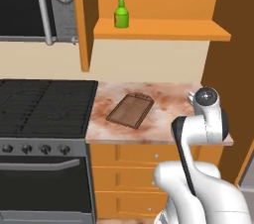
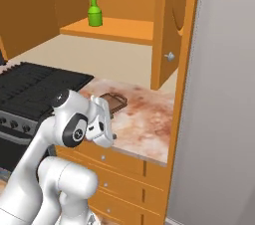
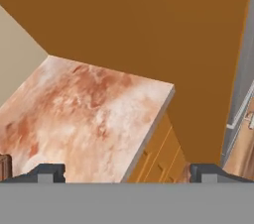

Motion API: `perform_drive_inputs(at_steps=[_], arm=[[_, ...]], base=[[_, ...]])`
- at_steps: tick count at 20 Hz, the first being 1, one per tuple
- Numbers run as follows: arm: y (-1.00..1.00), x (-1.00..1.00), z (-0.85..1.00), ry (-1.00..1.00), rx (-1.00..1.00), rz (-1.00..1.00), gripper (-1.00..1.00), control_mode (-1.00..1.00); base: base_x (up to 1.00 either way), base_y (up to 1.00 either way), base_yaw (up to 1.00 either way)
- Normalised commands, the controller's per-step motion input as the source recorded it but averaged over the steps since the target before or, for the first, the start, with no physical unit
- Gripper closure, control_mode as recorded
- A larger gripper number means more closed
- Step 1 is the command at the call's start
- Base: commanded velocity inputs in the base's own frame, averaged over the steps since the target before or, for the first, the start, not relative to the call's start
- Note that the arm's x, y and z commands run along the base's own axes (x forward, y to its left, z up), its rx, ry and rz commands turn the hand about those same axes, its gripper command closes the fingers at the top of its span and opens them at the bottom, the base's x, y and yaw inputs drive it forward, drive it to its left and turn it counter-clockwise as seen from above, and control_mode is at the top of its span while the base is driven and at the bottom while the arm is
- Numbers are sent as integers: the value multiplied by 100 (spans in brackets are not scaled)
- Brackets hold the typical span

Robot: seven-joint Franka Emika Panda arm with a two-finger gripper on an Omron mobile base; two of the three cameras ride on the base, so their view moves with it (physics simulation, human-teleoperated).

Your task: Move the cutting board and knife to the sink. Then move spray from the cabinet to the counter.

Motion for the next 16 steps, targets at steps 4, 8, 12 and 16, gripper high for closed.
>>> perform_drive_inputs(at_steps=[4, 8, 12, 16], arm=[[0, 0, 0, 0, 0, 0, -100, 100], [0, 0, 0, 0, 0, 0, -100, 100], [0, 0, 0, 0, 0, 0, -100, 100], [17, 3, 0, 7, -1, 9, -100, -100]], base=[[61, 0, -3], [48, 9, -11], [37, 6, -5], [11, 13, 0]])
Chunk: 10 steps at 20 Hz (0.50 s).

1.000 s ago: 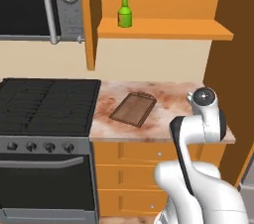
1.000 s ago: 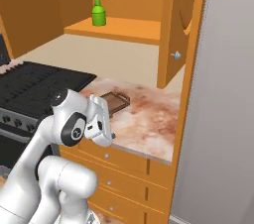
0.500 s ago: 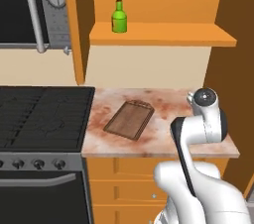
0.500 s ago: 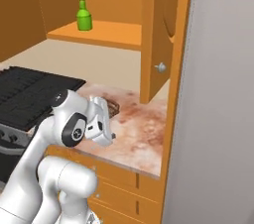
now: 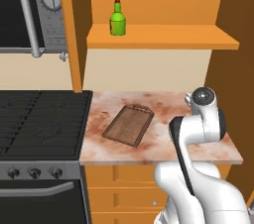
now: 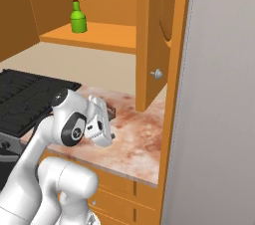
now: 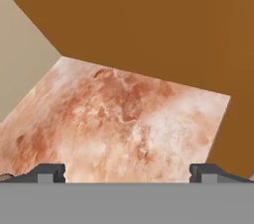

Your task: Move the cutting board and knife to the sink. Then move spray from the cabinet to the counter.

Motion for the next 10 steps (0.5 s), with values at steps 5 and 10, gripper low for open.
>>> perform_drive_inputs(at_steps=[5, 10], arm=[[65, 0, 0, 21, 0, 31, -100, -100], [75, 8, 0, 30, 0, 23, -100, -100]], base=[[0, 0, 0], [0, 0, 0]])
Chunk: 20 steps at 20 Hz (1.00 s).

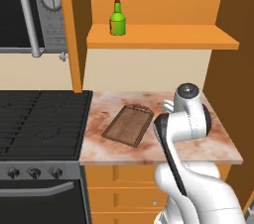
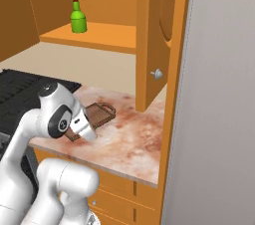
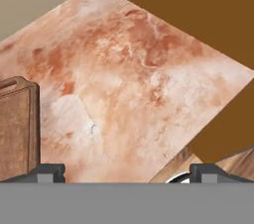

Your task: Move the cutting board and knife to the sink. Then move spray from the cabinet to the counter.

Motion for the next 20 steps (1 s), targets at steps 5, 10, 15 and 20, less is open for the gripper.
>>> perform_drive_inputs(at_steps=[5, 10, 15, 20], arm=[[23, 19, 0, 19, 1, 8, -100, -100], [0, 43, -2, 9, 3, 1, -100, -100], [0, 59, -7, 6, 5, 0, -100, -100], [-2, 23, -2, 0, 2, 0, -100, -100]], base=[[0, 0, 0], [0, 0, 0], [0, 0, 0], [0, 0, 0]])
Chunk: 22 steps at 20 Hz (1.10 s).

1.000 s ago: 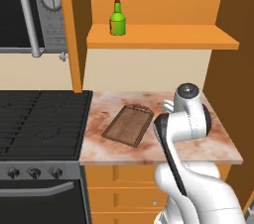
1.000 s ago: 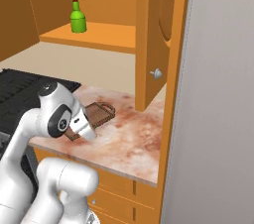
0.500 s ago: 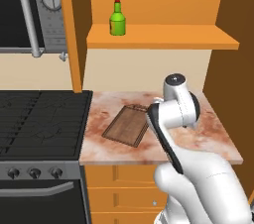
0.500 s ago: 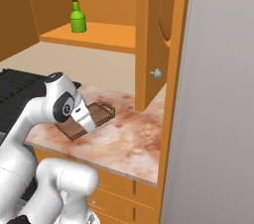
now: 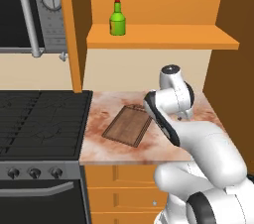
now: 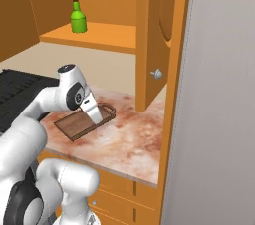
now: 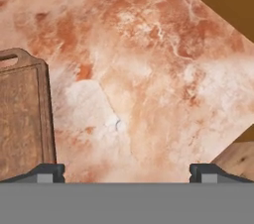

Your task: Move the cutting board and knife to the sink. Then move spray from the cabinet to the counter.

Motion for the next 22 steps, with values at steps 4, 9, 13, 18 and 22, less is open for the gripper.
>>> perform_drive_inputs(at_steps=[4, 9, 13, 18, 22], arm=[[0, 14, 0, 0, 0, 0, -100, -100], [-2, 11, -5, 0, 0, 0, -100, -100], [-13, 52, -21, 0, 4, 0, -100, -100], [-4, 18, -7, -1, 3, 2, -100, -100], [0, 24, -10, -1, 2, 4, -100, -100]], base=[[0, 0, 0], [0, 0, 0], [0, 0, 0], [0, 0, 0], [0, 0, 0]])
